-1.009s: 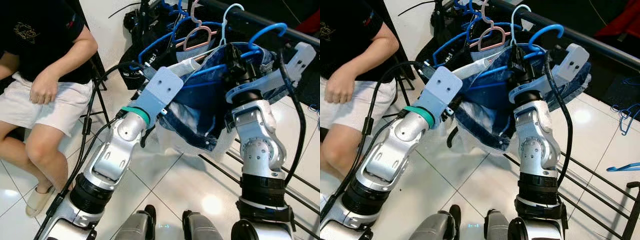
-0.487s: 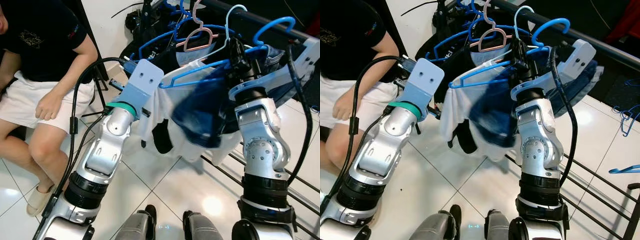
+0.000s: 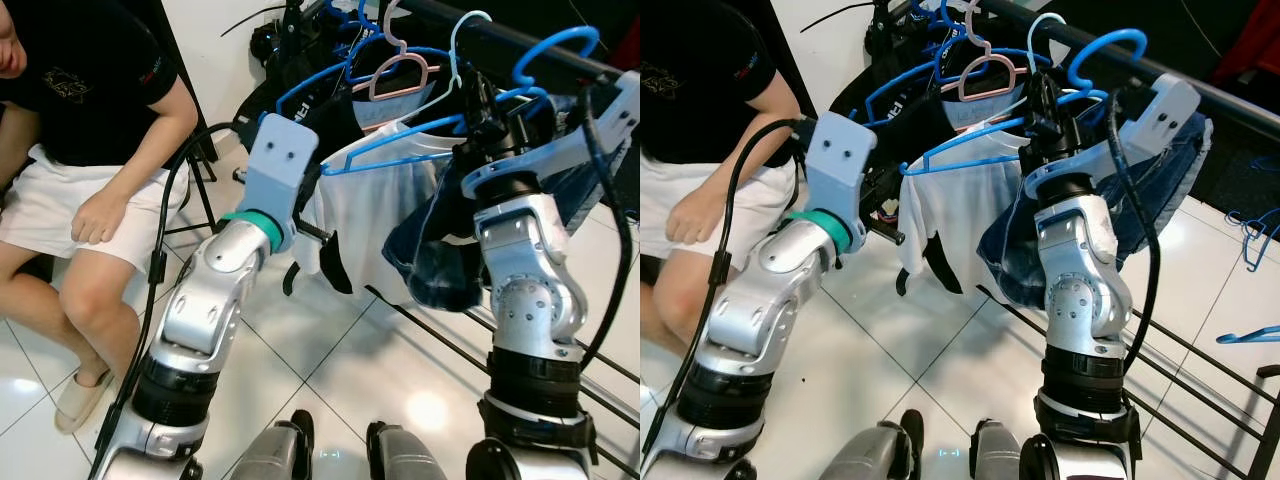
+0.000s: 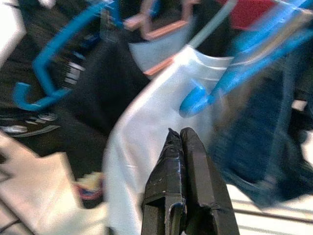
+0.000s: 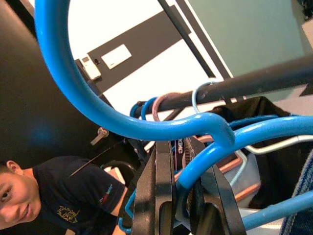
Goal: Hang hanger
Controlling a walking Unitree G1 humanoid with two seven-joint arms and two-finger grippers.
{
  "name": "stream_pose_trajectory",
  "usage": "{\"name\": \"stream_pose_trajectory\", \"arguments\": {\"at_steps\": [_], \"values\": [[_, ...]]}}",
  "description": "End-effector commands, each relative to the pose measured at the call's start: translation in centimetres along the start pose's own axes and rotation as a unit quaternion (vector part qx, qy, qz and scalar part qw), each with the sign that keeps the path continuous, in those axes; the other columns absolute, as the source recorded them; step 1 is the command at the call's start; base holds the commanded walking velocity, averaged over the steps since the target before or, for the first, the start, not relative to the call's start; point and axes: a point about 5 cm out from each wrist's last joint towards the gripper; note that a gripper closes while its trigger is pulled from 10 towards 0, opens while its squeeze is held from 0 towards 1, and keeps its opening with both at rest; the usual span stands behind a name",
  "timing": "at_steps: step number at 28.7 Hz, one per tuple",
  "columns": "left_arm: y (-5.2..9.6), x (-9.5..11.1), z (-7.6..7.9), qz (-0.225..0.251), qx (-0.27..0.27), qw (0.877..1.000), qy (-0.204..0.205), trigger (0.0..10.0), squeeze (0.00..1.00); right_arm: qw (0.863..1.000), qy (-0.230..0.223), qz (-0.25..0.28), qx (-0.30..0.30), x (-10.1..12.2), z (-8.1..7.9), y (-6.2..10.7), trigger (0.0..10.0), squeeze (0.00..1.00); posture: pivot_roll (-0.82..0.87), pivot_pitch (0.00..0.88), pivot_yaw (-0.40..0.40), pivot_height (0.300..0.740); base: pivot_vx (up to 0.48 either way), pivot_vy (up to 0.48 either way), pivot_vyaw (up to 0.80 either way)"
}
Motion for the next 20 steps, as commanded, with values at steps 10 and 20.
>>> {"name": "stream_pose_trajectory", "arguments": {"at_steps": [10,20], "values": [[1.0,-0.2,1.2,0.021,-0.050,0.998,0.029,10.0,0.00,0.991,0.095,0.014,0.089,0.6,-1.9,-0.8,10.0,0.00,-0.07,0.109,0.104,0.740,0.000,0.000,0.00],[1.2,-0.8,1.3,0.010,-0.070,0.997,0.016,10.0,0.00,0.988,0.128,-0.065,0.061,-4.0,-0.4,1.7,10.0,0.00,-0.08,0.108,0.103,0.740,0.000,0.000,0.00]]}}
Point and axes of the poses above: a point about 5 cm out from each wrist's last joint towards the gripper, its own y axis pointing back from the gripper into the wrist, its own x axis along the axis of the wrist's last joint, z = x × y, and after that the axes turned 15 degrees about y, right-handed
